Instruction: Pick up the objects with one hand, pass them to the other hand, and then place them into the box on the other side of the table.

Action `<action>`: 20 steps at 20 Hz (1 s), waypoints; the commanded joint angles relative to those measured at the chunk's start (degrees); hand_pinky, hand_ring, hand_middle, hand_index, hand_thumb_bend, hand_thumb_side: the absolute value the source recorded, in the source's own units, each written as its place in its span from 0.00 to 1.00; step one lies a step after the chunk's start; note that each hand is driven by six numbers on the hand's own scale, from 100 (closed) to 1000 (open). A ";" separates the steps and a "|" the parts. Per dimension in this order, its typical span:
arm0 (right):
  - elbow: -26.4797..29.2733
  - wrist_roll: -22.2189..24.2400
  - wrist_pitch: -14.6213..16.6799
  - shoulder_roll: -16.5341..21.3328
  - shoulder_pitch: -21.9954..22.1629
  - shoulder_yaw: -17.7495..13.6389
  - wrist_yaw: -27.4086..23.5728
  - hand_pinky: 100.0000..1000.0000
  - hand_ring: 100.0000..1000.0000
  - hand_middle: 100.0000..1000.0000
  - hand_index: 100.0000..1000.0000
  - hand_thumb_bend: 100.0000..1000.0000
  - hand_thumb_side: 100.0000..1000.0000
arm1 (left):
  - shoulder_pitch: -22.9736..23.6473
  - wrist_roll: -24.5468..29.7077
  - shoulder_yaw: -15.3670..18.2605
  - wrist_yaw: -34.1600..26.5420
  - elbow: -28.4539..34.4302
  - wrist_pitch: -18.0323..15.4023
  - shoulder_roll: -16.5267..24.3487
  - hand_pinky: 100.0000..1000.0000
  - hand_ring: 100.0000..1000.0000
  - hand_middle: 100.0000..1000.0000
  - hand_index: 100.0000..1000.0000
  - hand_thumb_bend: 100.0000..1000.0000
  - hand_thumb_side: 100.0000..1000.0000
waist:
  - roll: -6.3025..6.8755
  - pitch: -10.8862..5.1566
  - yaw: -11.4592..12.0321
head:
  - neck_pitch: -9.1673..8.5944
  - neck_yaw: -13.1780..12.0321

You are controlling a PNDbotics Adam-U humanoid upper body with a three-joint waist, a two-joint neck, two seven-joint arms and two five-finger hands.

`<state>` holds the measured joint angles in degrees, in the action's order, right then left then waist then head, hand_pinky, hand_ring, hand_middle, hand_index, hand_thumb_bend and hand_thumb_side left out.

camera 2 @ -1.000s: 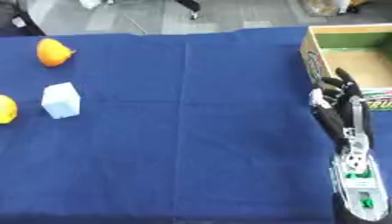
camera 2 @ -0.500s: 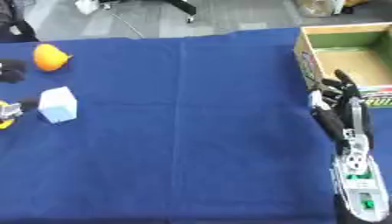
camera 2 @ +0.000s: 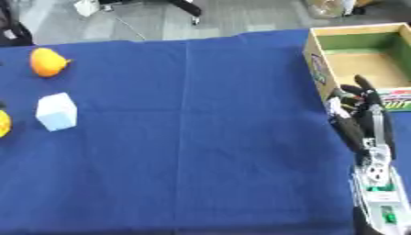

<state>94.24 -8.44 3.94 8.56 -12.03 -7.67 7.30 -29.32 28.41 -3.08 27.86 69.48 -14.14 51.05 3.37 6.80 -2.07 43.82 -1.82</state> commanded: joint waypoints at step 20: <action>0.08 0.32 0.14 0.07 -0.51 0.18 -0.37 0.71 0.69 0.74 0.93 0.04 0.33 | -8.12 -9.19 1.39 22.05 -16.51 -17.72 -7.09 0.78 0.70 0.73 0.86 0.49 0.41 | -1.30 -1.67 0.06 | 0.30 -0.50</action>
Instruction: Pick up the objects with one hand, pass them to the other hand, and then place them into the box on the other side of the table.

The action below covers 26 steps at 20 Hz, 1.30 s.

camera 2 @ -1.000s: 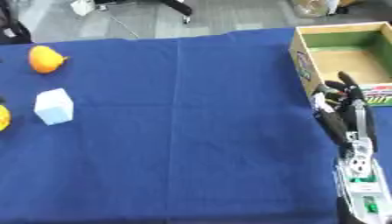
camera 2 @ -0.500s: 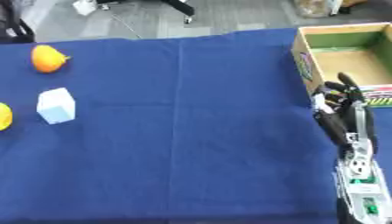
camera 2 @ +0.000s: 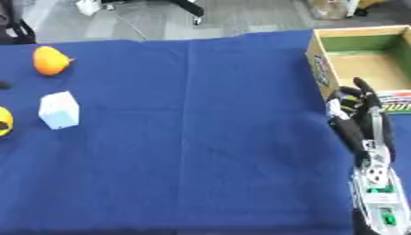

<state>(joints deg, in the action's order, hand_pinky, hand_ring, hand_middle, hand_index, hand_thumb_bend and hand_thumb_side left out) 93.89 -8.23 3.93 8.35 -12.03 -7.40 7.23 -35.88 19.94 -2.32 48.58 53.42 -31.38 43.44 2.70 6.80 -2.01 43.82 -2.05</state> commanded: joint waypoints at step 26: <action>0.40 0.47 0.25 0.12 -0.55 0.02 -0.69 0.71 0.69 0.74 0.93 0.05 0.33 | -5.22 -4.92 -0.46 9.95 -3.19 2.51 -6.49 0.73 0.60 0.61 0.76 0.37 0.36 | -0.63 -1.31 -0.66 | 0.30 -0.53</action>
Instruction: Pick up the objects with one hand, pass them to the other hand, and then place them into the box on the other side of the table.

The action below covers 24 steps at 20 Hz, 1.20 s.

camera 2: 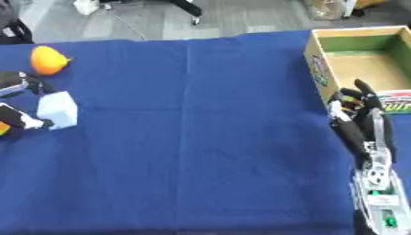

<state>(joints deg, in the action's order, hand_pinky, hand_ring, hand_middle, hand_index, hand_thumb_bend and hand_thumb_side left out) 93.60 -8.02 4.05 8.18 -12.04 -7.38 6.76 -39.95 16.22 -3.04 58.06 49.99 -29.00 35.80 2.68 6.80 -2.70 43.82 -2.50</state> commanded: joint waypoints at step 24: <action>0.47 0.66 0.11 0.40 -3.75 0.14 2.13 0.71 0.70 0.74 0.93 0.06 0.33 | 6.64 -4.81 4.17 -38.70 32.72 6.08 -1.39 0.73 0.46 0.44 0.53 0.16 0.36 | -1.14 -1.37 0.55 | 0.30 -0.02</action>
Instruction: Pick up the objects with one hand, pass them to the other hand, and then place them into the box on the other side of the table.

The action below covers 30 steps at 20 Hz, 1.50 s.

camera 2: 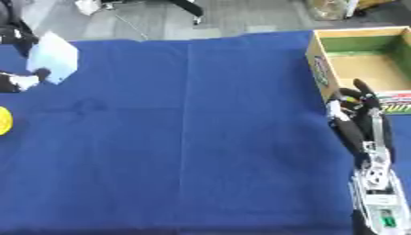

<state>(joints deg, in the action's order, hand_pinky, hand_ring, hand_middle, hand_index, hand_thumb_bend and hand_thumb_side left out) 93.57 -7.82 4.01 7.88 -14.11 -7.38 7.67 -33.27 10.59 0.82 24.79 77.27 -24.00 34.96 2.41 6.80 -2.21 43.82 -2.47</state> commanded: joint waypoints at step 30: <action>-1.13 23.83 9.97 -3.19 -30.90 14.24 25.47 0.81 0.78 0.77 0.92 0.19 0.33 | 2.31 7.03 -2.83 -11.97 18.99 3.33 -14.50 0.75 0.47 0.45 0.53 0.16 0.33 | -2.93 -0.94 0.06 | 0.30 -0.15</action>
<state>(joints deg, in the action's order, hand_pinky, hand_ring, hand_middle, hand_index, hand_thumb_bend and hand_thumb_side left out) 92.11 14.95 13.38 4.51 -43.67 6.49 31.54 -29.84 18.09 -1.86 13.14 95.81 -20.49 20.00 0.15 6.80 -2.11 43.83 -2.48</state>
